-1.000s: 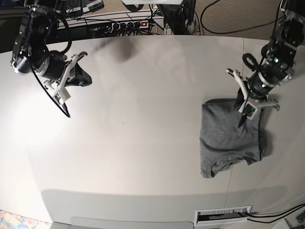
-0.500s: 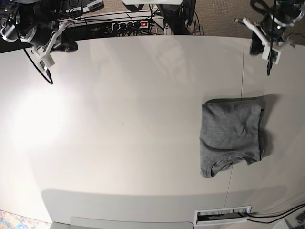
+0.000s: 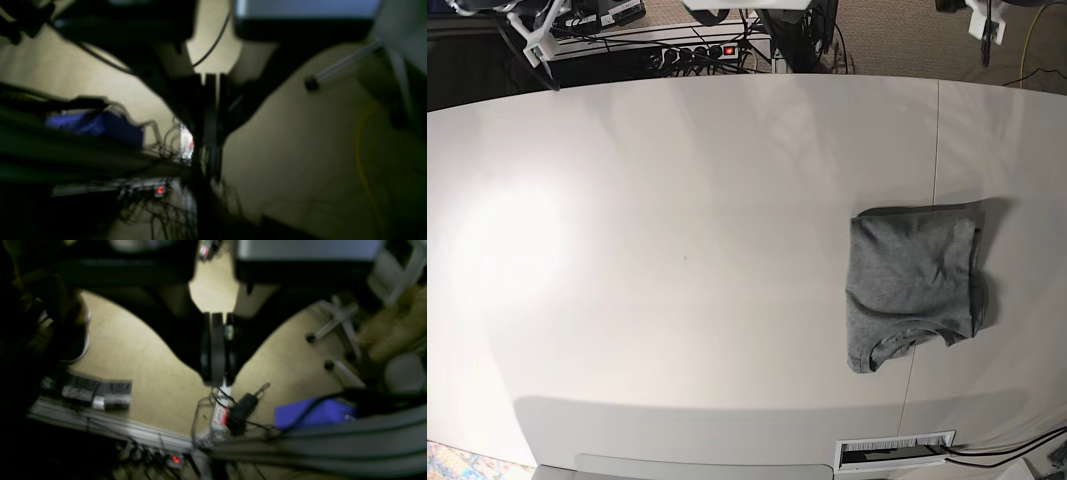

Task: Fold the T-shirt properly

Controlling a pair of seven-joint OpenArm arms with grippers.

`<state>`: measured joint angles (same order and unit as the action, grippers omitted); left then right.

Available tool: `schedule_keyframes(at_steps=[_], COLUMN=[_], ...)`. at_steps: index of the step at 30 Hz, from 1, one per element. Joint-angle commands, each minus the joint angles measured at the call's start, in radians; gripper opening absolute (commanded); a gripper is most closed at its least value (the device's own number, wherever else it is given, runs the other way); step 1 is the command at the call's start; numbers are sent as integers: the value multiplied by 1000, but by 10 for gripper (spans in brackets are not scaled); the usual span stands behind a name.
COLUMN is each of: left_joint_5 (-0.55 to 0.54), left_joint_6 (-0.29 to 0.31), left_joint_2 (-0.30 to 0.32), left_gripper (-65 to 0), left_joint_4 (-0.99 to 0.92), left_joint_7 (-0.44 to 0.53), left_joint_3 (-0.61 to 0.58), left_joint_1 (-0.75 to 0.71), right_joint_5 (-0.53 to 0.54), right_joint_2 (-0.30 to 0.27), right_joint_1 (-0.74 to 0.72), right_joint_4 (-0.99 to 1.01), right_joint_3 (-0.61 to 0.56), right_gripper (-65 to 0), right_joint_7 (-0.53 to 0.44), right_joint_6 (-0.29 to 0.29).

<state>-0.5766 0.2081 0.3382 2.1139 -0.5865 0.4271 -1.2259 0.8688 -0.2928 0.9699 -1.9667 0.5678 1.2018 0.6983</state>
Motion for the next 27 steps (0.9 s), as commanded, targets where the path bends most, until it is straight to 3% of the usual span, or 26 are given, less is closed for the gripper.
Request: schedule_keyframes(at_steps=[1, 5, 15, 20, 22, 24, 27], left_joint_5=[-28, -48, 98, 171, 174, 197, 276], left_joint_6=[19, 83, 81, 77, 64, 14, -59], left_joint_2=[6, 6, 6, 5, 2, -17, -68], left_gripper=[-650, -650, -650, -650, -650, -650, -650], left_joint_4=[-42, -294, -870, -1064, -1119, -1169, -1239], left_joint_7=[26, 80, 323, 452, 467, 483, 492], left_joint_3=[0, -49, -356, -488, -538, -576, -603], left_joint_1=[-10, 67, 341, 478, 531, 579, 641], right_joint_5=[-9, -103, -536, -713, -755, -762, -758], right_joint_2=[-6, -7, -3, 18, 40, 74, 129], right_joint_1=[13, 0, -255, -412, -477, -542, -628], right_joint_4=[25, 196, 689, 1009, 1145, 1282, 1453], right_joint_3=[-8, -125, -478, -603, -647, -686, -732], right_gripper=[-650, -650, -650, -650, -650, -650, -650], right_joint_7=[-30, -175, -537, -890, -978, -1025, -1057], right_joint_6=[0, 0, 0, 0, -9, -108, -350])
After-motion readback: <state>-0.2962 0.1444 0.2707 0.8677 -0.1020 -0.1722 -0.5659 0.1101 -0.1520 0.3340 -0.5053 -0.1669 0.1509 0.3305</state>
